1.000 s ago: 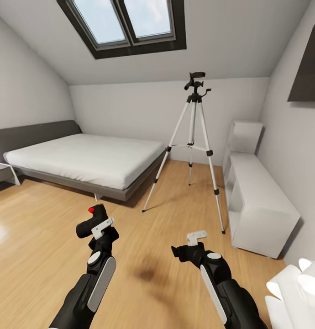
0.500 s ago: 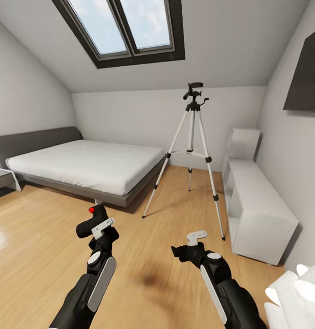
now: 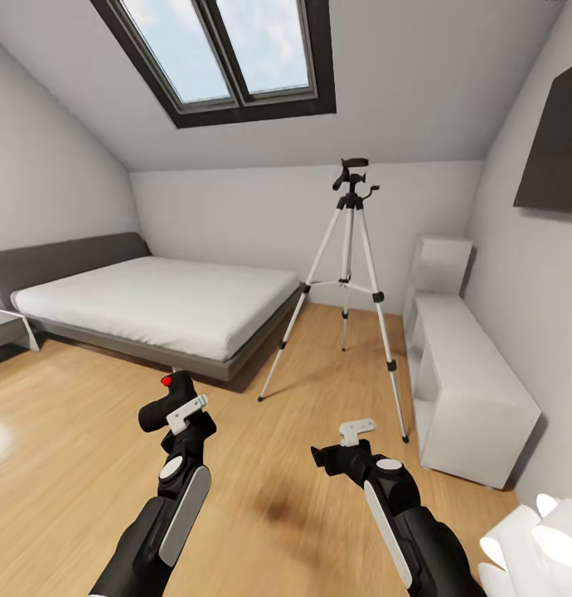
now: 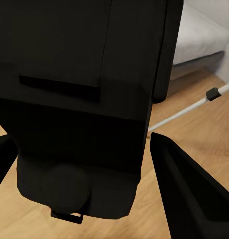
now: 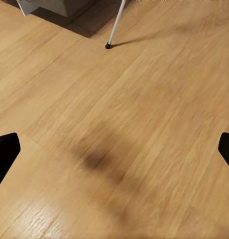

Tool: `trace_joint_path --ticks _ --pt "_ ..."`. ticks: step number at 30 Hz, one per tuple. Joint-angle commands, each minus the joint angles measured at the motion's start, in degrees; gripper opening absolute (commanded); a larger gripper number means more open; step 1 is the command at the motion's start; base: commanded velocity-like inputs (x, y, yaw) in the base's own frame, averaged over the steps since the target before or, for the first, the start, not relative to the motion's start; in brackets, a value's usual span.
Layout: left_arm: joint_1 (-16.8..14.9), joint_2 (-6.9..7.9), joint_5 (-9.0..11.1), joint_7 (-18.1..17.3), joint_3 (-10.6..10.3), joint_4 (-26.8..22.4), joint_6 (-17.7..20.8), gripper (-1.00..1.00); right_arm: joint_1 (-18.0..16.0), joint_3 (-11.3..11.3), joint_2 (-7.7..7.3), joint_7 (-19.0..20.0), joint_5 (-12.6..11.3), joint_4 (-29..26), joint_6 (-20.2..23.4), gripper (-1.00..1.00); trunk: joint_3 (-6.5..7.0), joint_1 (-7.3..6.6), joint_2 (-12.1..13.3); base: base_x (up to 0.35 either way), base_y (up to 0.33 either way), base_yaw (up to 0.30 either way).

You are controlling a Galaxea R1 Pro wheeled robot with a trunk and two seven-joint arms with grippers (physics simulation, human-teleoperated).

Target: Attach the digital camera to the camera tripod in the bedroom.

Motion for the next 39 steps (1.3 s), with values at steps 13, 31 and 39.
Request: trace_joint_path --ticks 13,31,39 --pt "-0.03 0.02 0.08 0.28 -0.08 -0.1 0.32 -1.0 -0.03 -0.01 0.01 0.25 -0.11 -0.07 0.46 1.0 2.28 -2.87 5.2 0.0 0.0 0.0" --pt "-0.03 0.02 0.08 0.28 -0.08 -0.1 0.32 -1.0 -0.03 0.12 0.07 0.16 -0.07 0.45 0.84 1.0 5.51 -6.83 12.42 0.0 0.0 0.0" --pt "-0.03 0.02 0.08 0.28 -0.08 -0.11 0.32 -1.0 -0.03 0.14 0.03 0.16 -0.03 0.35 0.52 1.0 6.94 -8.58 15.63 0.0 0.0 0.0"
